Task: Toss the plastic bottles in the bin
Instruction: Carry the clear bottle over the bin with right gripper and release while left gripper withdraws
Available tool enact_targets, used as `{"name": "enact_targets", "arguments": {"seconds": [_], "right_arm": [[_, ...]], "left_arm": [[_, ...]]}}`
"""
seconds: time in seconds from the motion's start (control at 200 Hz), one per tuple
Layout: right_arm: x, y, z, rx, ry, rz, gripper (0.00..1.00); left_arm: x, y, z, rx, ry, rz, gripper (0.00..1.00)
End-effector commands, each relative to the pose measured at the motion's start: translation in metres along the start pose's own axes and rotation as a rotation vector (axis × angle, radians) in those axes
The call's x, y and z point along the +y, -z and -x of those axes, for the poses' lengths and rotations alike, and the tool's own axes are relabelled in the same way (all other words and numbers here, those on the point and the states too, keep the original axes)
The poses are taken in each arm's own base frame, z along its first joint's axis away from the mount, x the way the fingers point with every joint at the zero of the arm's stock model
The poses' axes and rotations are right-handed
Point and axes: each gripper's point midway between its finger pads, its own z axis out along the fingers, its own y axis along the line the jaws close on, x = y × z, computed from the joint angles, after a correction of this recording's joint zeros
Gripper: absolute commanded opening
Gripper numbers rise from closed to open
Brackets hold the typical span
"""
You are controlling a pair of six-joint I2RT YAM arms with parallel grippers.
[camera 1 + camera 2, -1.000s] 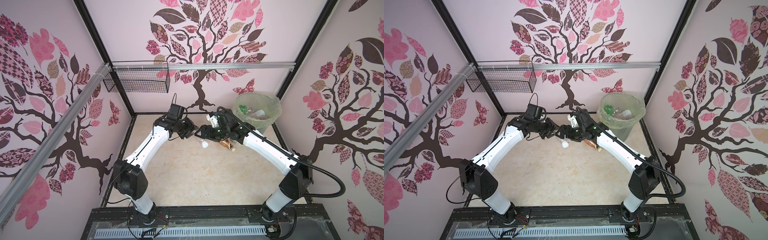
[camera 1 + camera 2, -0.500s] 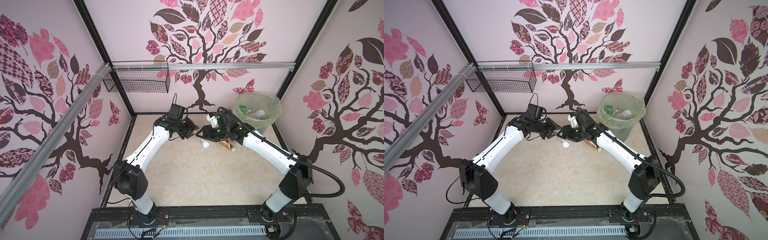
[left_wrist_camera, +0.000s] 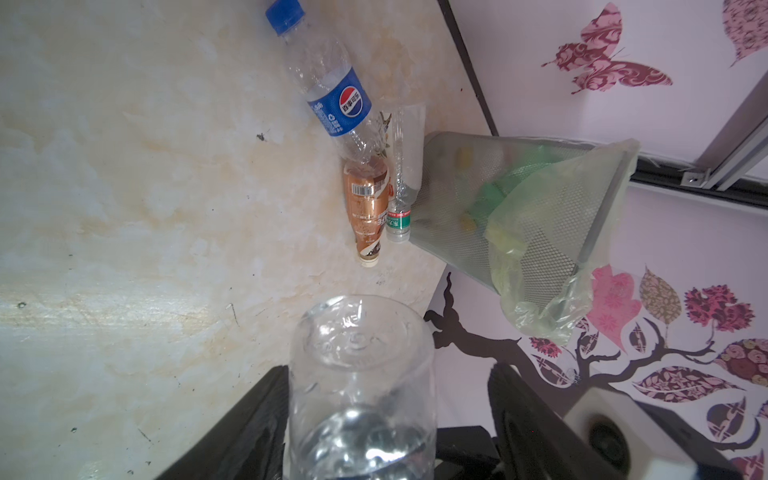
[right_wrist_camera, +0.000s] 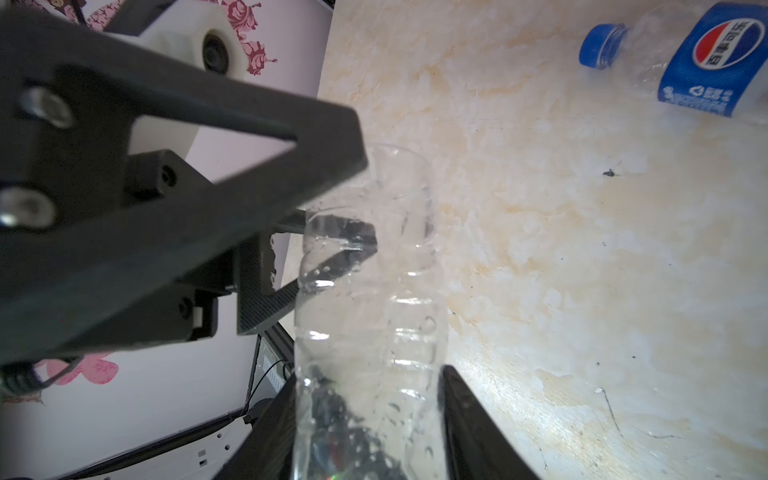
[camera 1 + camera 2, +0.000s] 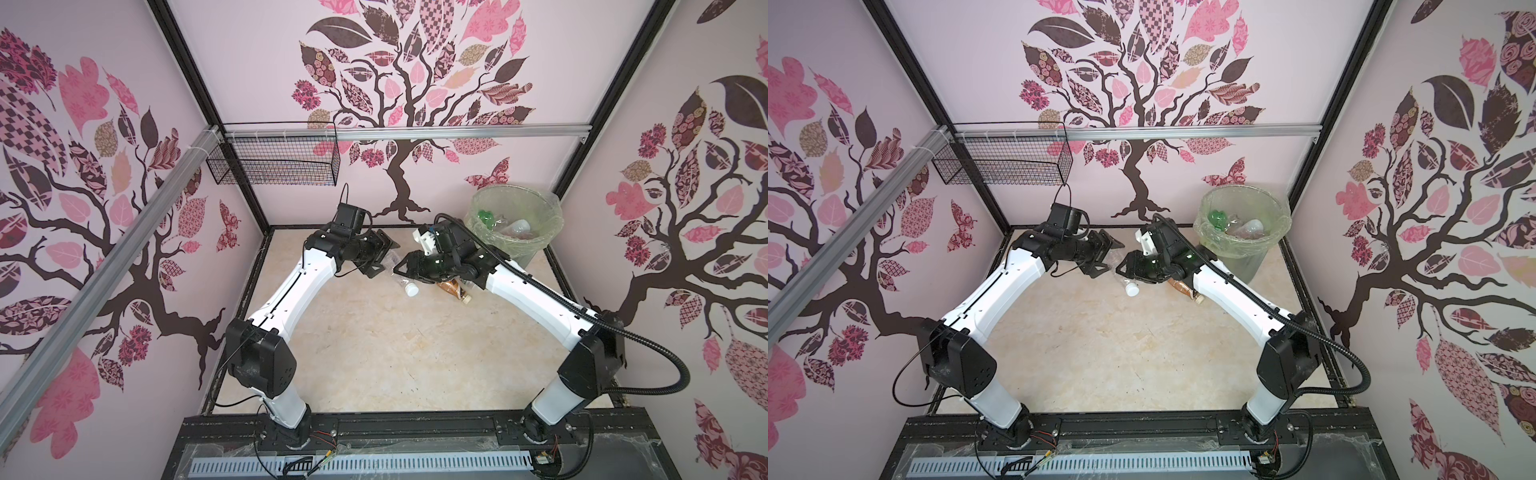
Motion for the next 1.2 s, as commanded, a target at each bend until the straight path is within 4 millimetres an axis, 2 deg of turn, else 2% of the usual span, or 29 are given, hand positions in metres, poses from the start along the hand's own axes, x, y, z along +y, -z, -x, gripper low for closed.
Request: {"name": "enact_targets", "arguments": {"seconds": [0.0,0.06,0.165,0.285,0.34,0.355,0.4,0.47,0.52,0.63,0.745,0.805,0.885,0.94,0.995,1.025,1.065,1.09,1.105,1.13,1.195], "right_arm": [[-0.004,0.008,0.018,-0.023,0.028,-0.056,0.50],[-0.010,0.017,0.032,-0.055,0.026,-0.085,0.50],[-0.020,0.043,0.063,-0.134,0.013,-0.123,0.50],[-0.030,0.088,0.110,-0.268,0.019,-0.202,0.50],[-0.031,0.116,0.134,-0.347,0.036,-0.253,0.50],[-0.032,0.125,0.141,-0.372,0.041,-0.269,0.50],[-0.036,0.149,0.159,-0.441,0.047,-0.322,0.50],[-0.032,0.204,0.191,-0.606,0.063,-0.404,0.50],[-0.030,0.237,0.205,-0.703,0.074,-0.459,0.50],[-0.009,0.304,0.221,-0.910,0.145,-0.564,0.51],[0.007,0.354,0.223,-1.078,0.197,-0.638,0.53],[0.005,0.365,0.222,-1.125,0.212,-0.679,0.54],[-0.016,0.362,0.222,-1.116,0.191,-0.772,0.55],[-0.050,0.342,0.224,-1.032,0.154,-0.851,0.59],[-0.099,0.318,0.220,-0.919,0.072,-0.951,0.73],[-0.126,0.305,0.214,-0.852,0.016,-1.010,0.75],[-0.149,0.296,0.208,-0.797,-0.031,-1.077,0.79],[-0.153,0.295,0.207,-0.784,-0.042,-1.095,0.84],[-0.155,0.295,0.208,-0.781,-0.051,-1.104,0.91],[-0.153,0.297,0.208,-0.785,-0.053,-1.106,0.98],[-0.139,0.311,0.217,-0.845,-0.028,-1.104,0.99]], "left_arm": [[-0.030,0.025,0.013,-0.035,0.033,-0.084,0.91],[-0.042,0.032,0.015,-0.040,0.043,-0.120,0.98],[-0.066,0.043,0.015,-0.030,0.069,-0.199,0.98],[-0.091,0.050,0.012,-0.009,0.088,-0.271,0.98],[-0.101,0.053,0.011,-0.008,0.073,-0.289,0.98],[-0.111,0.061,0.011,-0.017,0.053,-0.312,0.98],[-0.122,0.069,0.012,-0.043,0.010,-0.332,0.98],[-0.138,0.082,0.011,-0.085,-0.060,-0.361,0.98],[-0.144,0.088,0.010,-0.105,-0.088,-0.369,0.98],[-0.148,0.090,0.007,-0.107,-0.105,-0.383,0.98],[-0.142,0.082,0.006,-0.079,-0.097,-0.361,0.98],[-0.142,0.080,0.007,-0.074,-0.095,-0.360,0.98],[-0.145,0.079,0.009,-0.071,-0.097,-0.369,0.98],[-0.147,0.078,0.011,-0.072,-0.095,-0.372,0.98],[-0.148,0.078,0.013,-0.071,-0.095,-0.375,0.98],[-0.148,0.077,0.015,-0.071,-0.091,-0.374,0.98],[-0.148,0.077,0.016,-0.070,-0.086,-0.375,0.98],[-0.149,0.076,0.018,-0.071,-0.083,-0.377,0.98],[-0.150,0.077,0.018,-0.073,-0.084,-0.379,0.98],[-0.151,0.077,0.019,-0.075,-0.086,-0.383,0.98],[-0.152,0.079,0.020,-0.084,-0.093,-0.385,0.98]]}}
